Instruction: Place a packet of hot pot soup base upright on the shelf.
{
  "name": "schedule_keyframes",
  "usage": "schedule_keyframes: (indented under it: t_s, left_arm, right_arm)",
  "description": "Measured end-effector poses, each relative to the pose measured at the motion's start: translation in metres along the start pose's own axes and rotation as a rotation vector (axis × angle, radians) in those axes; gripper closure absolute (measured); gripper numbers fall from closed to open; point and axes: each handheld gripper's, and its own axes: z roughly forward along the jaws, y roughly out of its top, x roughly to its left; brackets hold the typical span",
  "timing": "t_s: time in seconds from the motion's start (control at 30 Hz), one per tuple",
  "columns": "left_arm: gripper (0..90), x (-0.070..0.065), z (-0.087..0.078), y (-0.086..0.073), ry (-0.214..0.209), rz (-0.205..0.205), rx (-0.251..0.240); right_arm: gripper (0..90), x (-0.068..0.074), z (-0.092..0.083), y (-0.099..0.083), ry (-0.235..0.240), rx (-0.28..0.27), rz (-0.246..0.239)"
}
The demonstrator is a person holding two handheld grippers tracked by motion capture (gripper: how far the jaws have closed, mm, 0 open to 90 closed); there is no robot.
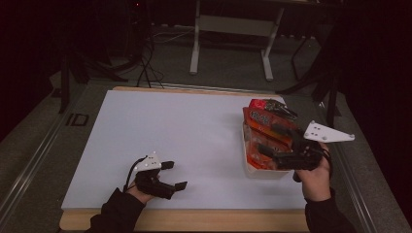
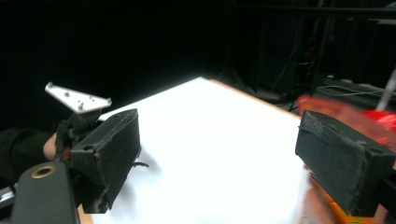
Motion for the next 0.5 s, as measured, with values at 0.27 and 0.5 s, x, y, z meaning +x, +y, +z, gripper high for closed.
schedule_keyframes:
  t_s: [0.27, 0.5]
  left_arm:
    - [6.9, -0.001, -0.001, 0.000, 0.000, 0.004, -0.002]
    - [6.9, -0.002, 0.000, 0.000, -0.002, 0.012, 0.000]
  right_arm:
    - [13.8, 0.006, 0.017, -0.020, 0.045, 0.056, 0.002]
    - [13.8, 0.007, 0.028, -0.037, 0.077, 0.087, 0.019]
